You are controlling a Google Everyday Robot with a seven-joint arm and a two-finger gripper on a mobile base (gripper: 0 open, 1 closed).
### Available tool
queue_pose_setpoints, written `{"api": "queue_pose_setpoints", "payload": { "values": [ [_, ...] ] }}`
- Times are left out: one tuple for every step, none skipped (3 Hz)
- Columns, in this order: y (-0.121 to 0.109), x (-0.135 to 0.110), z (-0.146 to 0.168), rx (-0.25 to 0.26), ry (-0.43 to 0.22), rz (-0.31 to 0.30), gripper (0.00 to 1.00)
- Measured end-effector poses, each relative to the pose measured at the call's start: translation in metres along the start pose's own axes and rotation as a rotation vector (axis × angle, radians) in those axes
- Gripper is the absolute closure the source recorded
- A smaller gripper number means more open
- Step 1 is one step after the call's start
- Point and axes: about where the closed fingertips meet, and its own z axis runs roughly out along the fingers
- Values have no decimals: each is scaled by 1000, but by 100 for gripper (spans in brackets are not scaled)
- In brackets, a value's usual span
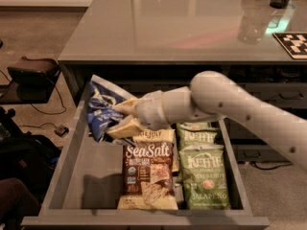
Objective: Pick blue chip bag from top drawer and place on counter
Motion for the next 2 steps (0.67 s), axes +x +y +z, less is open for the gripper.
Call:
{"api": "queue_pose_setpoints", "payload": {
  "values": [
    [-13,-9,-62,21,-36,-37,100],
    [-18,-20,-106,22,-10,-95,100]
  ]
}}
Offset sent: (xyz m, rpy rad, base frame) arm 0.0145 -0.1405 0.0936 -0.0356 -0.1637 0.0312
